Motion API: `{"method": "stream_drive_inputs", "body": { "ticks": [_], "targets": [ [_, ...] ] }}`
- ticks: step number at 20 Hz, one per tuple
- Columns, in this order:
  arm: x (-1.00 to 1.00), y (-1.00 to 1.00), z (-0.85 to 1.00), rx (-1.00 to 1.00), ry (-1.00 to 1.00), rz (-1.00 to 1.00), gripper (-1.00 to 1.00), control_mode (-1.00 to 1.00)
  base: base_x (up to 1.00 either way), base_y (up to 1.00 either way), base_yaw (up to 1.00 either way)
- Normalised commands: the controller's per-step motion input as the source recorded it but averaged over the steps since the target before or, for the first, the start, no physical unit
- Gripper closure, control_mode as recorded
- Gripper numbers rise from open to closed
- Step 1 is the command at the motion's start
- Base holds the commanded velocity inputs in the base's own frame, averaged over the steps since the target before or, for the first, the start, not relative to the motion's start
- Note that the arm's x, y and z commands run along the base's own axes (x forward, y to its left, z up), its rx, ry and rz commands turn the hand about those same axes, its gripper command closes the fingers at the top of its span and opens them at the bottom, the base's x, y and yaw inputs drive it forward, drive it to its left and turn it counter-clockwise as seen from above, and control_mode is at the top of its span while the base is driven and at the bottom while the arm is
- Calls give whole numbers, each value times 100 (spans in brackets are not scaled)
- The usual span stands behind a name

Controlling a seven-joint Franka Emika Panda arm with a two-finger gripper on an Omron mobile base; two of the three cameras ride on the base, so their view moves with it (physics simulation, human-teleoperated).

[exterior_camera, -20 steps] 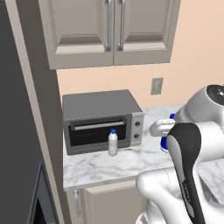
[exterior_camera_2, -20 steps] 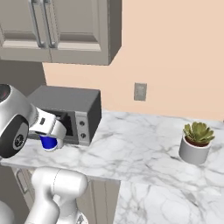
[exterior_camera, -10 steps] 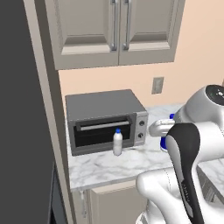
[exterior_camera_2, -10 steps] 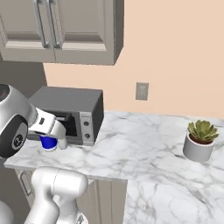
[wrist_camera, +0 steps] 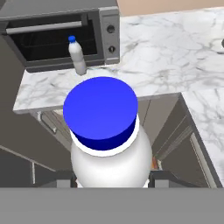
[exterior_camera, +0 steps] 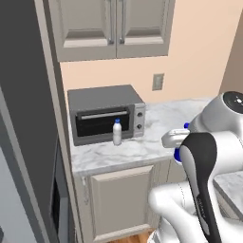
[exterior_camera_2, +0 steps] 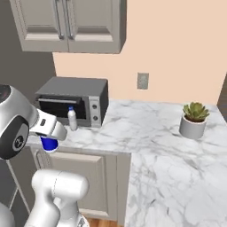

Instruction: Take the bottled waters from the counter and place them in the freezer to freeze. Close the freezer door after placing the bottles.

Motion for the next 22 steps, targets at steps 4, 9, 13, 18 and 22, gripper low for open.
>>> {"method": "stream_drive_inputs", "body": {
  "ticks": [4,9,13,18,22],
  "targets": [
    [0,0,0,0,0,0,100,100,-69,0,0],
    [0,0,0,0,0,0,100,100,-76,0,0],
    [0,0,0,0,0,0,100,100,-72,0,0],
    [0,0,0,0,0,0,100,100,-76,7,0],
    [0,0,0,0,0,0,100,100,-68,33,0]
  ]
}}
